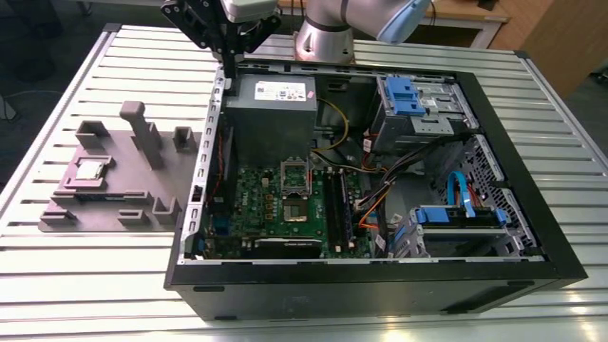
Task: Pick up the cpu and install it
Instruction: 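Reach for the cpu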
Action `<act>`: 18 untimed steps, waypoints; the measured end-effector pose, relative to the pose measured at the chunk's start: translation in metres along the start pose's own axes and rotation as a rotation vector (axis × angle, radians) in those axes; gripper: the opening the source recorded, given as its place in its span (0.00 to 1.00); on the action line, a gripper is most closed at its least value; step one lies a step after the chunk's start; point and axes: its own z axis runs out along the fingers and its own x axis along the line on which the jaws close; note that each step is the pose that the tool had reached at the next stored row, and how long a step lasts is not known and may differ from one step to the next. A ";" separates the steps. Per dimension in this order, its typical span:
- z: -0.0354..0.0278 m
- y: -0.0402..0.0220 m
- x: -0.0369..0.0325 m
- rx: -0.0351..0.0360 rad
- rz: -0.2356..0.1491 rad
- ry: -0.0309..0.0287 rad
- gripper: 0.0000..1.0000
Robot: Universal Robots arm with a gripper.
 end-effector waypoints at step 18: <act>0.0010 -0.0013 0.0167 0.0005 0.000 0.0067 0.10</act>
